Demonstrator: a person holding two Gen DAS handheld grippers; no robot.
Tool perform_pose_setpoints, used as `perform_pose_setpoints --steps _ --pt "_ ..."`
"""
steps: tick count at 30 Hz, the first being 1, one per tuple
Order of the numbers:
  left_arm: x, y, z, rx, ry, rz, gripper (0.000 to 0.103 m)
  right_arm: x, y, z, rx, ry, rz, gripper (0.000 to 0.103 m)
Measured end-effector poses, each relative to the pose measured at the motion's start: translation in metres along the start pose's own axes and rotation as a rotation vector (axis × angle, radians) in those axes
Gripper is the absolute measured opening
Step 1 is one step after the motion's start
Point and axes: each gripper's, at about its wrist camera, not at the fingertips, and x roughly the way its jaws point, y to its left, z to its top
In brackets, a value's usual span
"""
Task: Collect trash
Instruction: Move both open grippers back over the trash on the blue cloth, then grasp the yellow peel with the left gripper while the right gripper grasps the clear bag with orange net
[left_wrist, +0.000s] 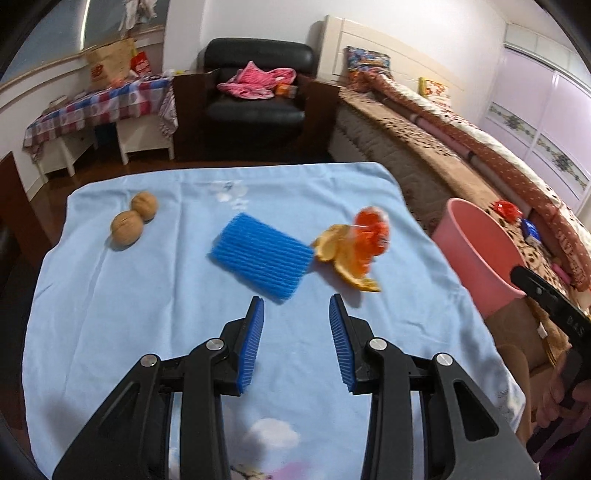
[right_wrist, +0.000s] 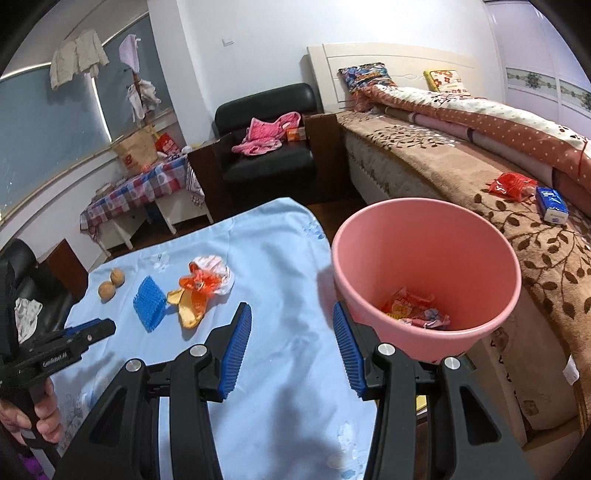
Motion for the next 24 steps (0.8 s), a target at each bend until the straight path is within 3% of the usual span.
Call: perform_pose_setpoints --steps 3,6,11,15,24 --pt "0.003 0.007 0.003 -0.041 0.016 -0.013 0.037 0.005 0.006 -0.003 -0.009 0.012 0.003 0.046" --pt "0.007 0.002 0.008 -0.079 0.042 -0.074 0.037 0.01 0.011 -0.004 -0.018 0.021 0.009 0.046" --pt "0.022 -0.026 0.014 -0.052 0.066 -0.138 0.037 0.017 0.016 -0.005 -0.034 0.034 0.011 0.046" --pt "0.046 -0.045 0.018 -0.027 0.088 -0.118 0.037 0.022 0.015 -0.007 -0.033 0.045 0.01 0.046" --pt "0.09 -0.046 0.017 -0.089 0.122 -0.045 0.037 0.034 0.012 -0.007 -0.018 0.07 0.021 0.046"
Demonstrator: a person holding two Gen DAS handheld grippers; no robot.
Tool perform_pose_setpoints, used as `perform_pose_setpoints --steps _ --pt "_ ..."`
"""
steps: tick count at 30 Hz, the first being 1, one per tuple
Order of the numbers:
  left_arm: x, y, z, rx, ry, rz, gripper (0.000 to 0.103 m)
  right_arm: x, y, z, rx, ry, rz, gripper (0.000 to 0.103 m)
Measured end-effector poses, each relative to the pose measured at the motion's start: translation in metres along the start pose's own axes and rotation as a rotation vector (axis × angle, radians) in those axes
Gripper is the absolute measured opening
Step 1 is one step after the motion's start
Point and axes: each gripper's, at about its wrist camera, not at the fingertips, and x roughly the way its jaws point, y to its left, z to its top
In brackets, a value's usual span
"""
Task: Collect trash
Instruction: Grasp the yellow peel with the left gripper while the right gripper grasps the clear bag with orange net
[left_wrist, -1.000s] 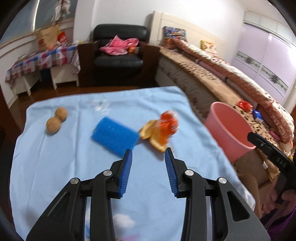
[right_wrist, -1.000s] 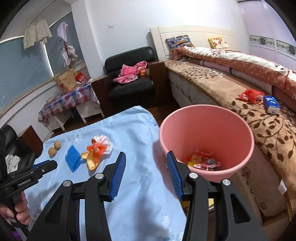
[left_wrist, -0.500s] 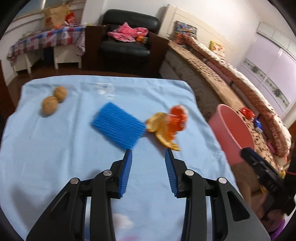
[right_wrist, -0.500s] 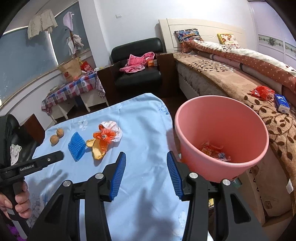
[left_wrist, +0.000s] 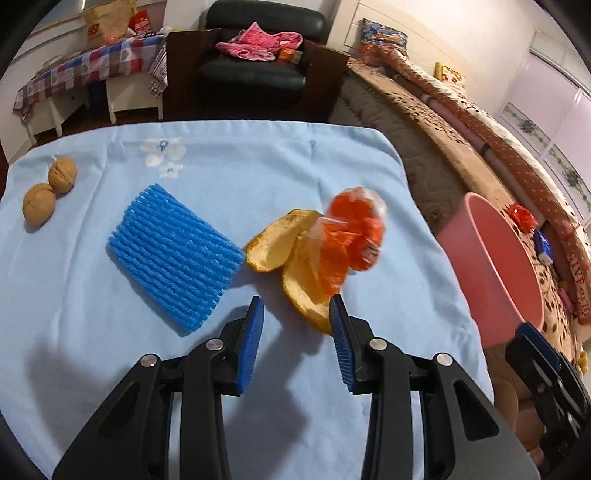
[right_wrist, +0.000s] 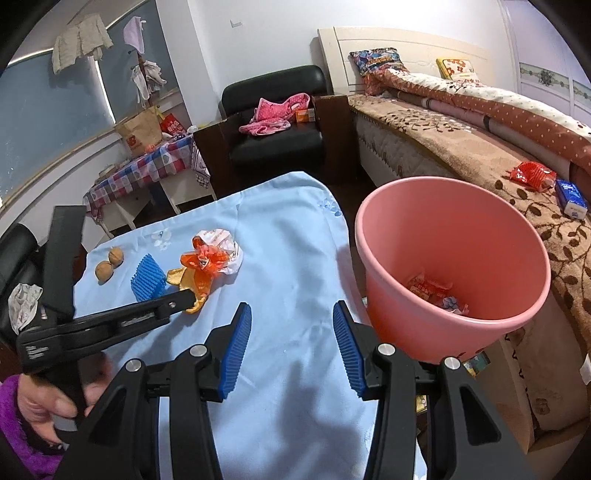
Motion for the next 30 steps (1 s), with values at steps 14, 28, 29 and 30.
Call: perform_pose_setpoints --steps 14,28,29,30 --pt "-0.005 0.007 0.002 0.031 -0.019 -0.038 0.002 0.024 0.017 0.011 -0.015 0.051 0.045 0.046" --pt "-0.023 0.028 -0.017 0.008 -0.005 -0.074 0.002 0.068 0.041 0.039 0.011 0.095 0.129 0.046" --pt "-0.025 0.029 -0.018 0.006 -0.007 -0.08 0.002 0.073 0.041 0.04 0.012 0.105 0.121 0.046" --pt "-0.027 0.03 -0.018 0.008 -0.009 -0.083 0.002 0.078 0.041 0.04 0.018 0.116 0.111 0.046"
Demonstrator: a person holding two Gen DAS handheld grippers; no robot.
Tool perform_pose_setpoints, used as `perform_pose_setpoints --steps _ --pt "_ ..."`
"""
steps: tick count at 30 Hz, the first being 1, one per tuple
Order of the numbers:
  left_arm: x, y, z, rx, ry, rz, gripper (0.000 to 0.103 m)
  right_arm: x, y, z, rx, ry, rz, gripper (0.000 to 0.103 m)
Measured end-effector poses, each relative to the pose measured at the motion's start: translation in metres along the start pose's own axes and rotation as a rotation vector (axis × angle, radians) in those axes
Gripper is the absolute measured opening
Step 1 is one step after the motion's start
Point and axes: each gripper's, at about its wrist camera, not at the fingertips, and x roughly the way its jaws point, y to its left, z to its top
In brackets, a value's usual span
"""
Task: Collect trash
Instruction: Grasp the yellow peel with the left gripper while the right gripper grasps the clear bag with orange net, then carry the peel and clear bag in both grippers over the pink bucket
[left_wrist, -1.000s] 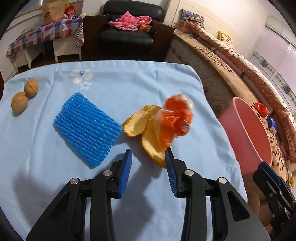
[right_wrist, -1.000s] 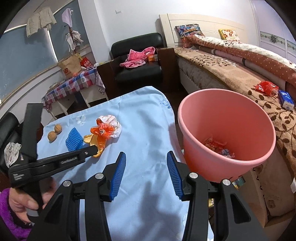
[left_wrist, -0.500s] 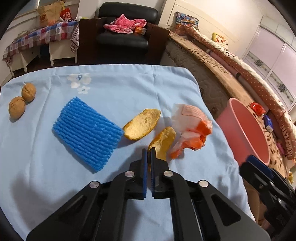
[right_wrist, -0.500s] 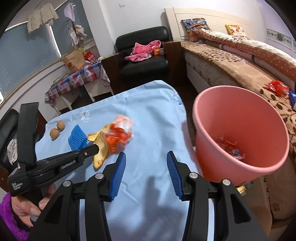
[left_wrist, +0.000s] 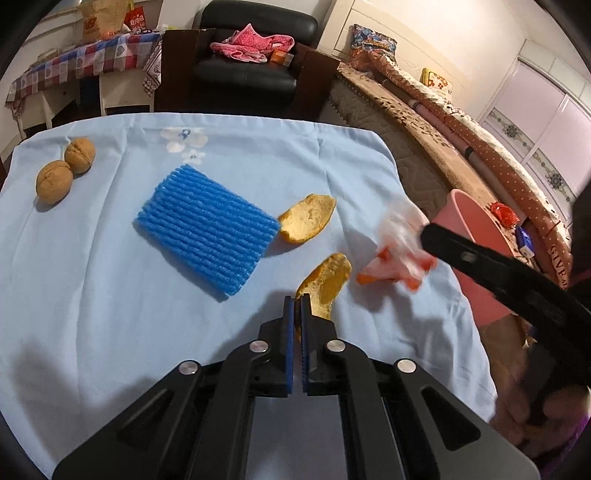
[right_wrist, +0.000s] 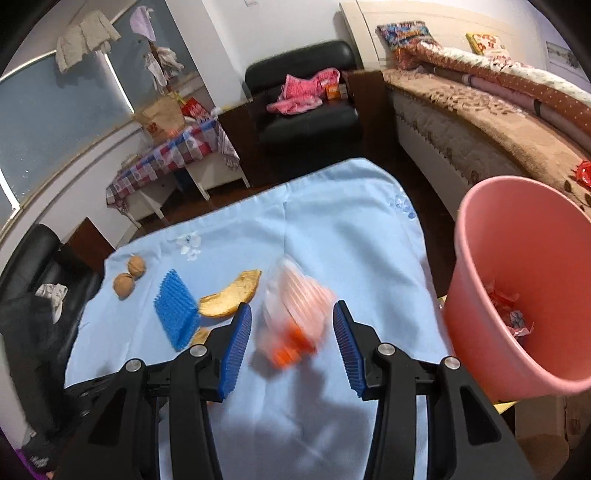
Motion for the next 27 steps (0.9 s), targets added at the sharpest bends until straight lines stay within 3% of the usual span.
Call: perform_pose_setpoints --steps 4,7,12,27 --pt "-0.004 0.004 -0.002 -0.011 0.009 -0.011 0.002 0.012 -0.007 -0.002 0.042 0.035 -0.007 0.045" --pt "-0.007 0.009 -0.004 -0.028 0.012 -0.016 0.002 0.014 -0.01 -0.007 0.04 0.052 -0.011 0.035" --pt "-0.01 0.009 -0.006 -0.031 0.012 -0.013 0.002 0.004 -0.011 -0.014 0.033 0.035 -0.001 0.03" --pt "-0.027 -0.011 -0.001 0.005 -0.028 -0.018 0.002 -0.061 -0.014 -0.025 0.023 -0.093 0.027 0.03"
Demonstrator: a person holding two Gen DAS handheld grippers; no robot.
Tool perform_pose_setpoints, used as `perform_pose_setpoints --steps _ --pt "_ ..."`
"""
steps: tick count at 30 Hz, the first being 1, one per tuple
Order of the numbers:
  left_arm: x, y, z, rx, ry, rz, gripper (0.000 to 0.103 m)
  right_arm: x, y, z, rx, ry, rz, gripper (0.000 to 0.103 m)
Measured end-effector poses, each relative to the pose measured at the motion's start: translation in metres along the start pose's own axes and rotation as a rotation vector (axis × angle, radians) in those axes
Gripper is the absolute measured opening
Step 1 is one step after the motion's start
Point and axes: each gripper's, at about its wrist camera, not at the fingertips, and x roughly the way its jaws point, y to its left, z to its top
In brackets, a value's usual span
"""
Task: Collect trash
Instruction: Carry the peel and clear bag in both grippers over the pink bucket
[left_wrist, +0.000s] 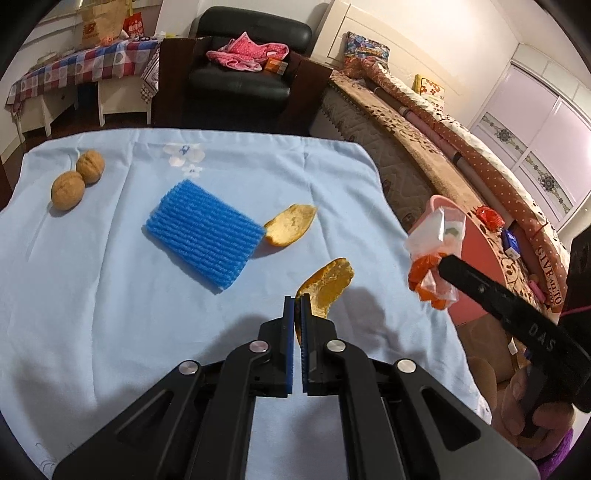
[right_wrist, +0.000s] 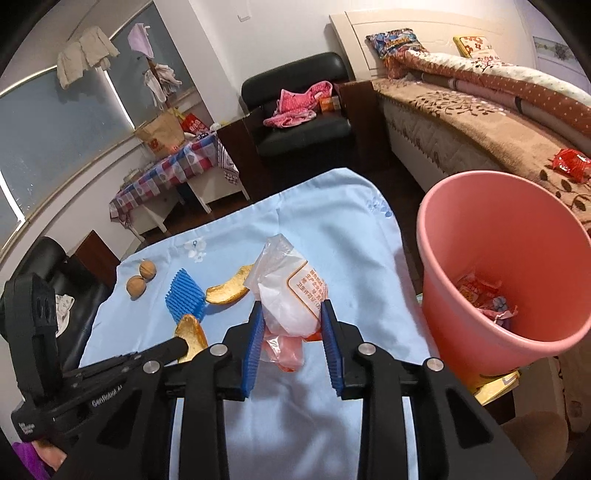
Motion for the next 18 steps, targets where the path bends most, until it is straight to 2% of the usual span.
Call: perform_pose_setpoints --steps 18 --pt "-0.009 -0.05 0.024 0.079 -0.031 0.005 0.002 -0.045 -0.027 0.005 0.012 -0.124 -0.029 0.03"
